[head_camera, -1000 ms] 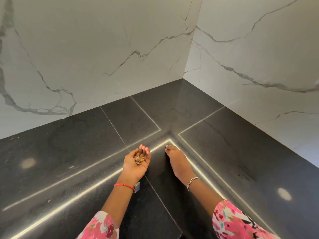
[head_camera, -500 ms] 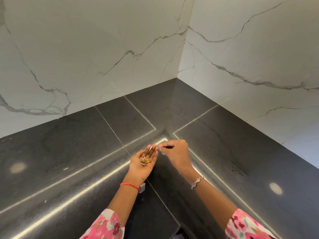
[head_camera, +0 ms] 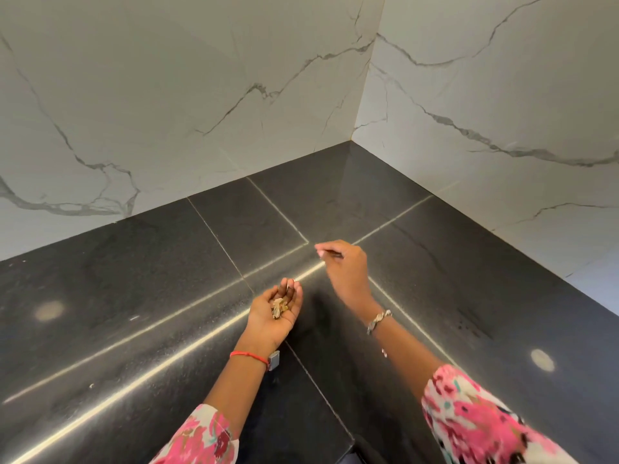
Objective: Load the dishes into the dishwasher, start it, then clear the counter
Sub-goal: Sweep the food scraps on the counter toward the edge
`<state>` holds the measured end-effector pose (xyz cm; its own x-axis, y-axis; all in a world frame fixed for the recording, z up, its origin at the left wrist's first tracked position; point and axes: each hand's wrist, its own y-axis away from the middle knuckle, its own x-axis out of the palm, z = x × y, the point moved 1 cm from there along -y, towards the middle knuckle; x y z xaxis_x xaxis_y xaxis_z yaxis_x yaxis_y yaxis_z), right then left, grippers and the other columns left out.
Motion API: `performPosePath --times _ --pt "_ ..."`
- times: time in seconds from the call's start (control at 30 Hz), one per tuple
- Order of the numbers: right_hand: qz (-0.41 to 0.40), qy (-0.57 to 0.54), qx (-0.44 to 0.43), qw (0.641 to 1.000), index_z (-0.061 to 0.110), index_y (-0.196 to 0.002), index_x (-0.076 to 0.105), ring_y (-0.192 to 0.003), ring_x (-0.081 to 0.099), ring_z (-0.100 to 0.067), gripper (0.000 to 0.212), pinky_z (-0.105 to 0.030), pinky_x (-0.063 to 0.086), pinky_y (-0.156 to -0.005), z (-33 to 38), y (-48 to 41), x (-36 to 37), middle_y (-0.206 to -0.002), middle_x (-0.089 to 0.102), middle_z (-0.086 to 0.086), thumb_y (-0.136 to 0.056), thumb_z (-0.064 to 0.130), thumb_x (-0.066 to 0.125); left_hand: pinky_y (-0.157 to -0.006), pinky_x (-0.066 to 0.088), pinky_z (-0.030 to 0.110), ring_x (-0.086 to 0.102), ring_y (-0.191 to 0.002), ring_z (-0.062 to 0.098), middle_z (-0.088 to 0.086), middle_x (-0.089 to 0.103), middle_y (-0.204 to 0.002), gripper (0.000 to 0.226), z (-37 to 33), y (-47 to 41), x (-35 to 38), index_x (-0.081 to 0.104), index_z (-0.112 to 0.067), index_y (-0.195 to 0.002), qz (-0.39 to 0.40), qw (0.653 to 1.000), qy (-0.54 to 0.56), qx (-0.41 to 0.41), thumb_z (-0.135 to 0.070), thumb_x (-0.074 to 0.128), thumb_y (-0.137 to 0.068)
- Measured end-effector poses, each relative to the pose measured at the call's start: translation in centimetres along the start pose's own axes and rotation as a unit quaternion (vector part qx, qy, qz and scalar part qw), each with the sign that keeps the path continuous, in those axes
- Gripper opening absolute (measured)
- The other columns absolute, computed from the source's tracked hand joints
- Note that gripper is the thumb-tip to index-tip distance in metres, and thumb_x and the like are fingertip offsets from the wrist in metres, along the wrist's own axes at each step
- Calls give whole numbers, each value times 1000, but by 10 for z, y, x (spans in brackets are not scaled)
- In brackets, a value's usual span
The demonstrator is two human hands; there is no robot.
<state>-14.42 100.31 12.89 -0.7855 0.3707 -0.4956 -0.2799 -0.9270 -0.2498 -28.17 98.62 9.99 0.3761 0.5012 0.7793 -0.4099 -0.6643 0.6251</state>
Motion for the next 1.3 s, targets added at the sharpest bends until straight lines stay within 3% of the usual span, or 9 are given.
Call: performPosePath --times 0.1,0.17,0.23,0.3,0.47,0.67,0.83,1.03,1.3 --pt "136 133 21 981 4 -124 58 -115 57 -25 32 -19 37 -98 -39 -26 9 -125 61 -12 -93 5 48 -52 57 29 61 -66 20 11 62 -61 44 -7 6 0 62 3 -62 -6 1000 -8 8 -8 35 -95" --pt "255 217 22 942 6 -143 33 -140 29 -21 45 -27 17 -115 -57 -28 15 -150 32 -8 -99 19 39 -53 57 29 57 -72 19 11 61 -64 39 -9 10 -1 61 1 -67 -6 1000 -9 8 -9 35 -95" --pt "312 291 -7 905 9 -149 11 -146 3 -15 55 -31 -1 -117 -65 -19 20 -158 5 -3 -101 31 29 -53 58 28 57 -73 19 11 61 -66 36 -11 13 -4 60 0 -72 -8 1000 -12 10 -10 35 -96" --pt "308 333 -36 890 11 -149 3 -145 -5 -12 59 -31 -6 -116 -65 1 18 -158 -3 -1 -101 39 25 -54 58 28 57 -72 19 11 61 -66 36 -12 14 -10 60 -1 -72 -6 1000 -17 6 -10 34 -96" --pt "331 338 -74 878 18 -149 1 -140 -12 -1 71 -27 -10 -115 -50 71 0 -156 -5 7 -91 57 8 -54 58 28 64 -58 20 10 63 -64 39 -3 25 -23 62 0 -67 -3 999 -44 -13 -9 36 -95" --pt "355 188 -55 914 20 -149 9 -141 -2 2 52 -22 -2 -117 -31 88 6 -155 3 12 -102 35 24 -51 57 28 61 -66 19 10 62 -66 37 2 53 -39 61 0 -69 -11 998 -55 -19 -9 37 -95" --pt "341 286 -53 894 13 -149 7 -145 0 -12 56 -32 1 -118 -37 32 29 -158 1 -1 -101 36 25 -51 57 28 56 -73 19 11 63 -60 33 7 72 -46 59 -1 -73 -13 998 -57 8 -9 36 -95" --pt "365 303 -122 872 13 -149 9 -145 0 -11 52 -30 -1 -117 -37 83 17 -158 3 1 -102 32 21 -52 58 28 57 -71 19 10 61 -65 43 41 107 -75 64 2 -63 -18 998 -30 43 -9 37 -95" --pt "375 269 -210 862 19 -149 11 -141 -2 3 60 -23 -2 -118 -56 203 -47 -156 6 9 -97 49 5 -50 58 35 67 -55 28 19 67 -64 48 137 157 -151 67 9 -62 -41 988 -121 -83 -10 36 -93"
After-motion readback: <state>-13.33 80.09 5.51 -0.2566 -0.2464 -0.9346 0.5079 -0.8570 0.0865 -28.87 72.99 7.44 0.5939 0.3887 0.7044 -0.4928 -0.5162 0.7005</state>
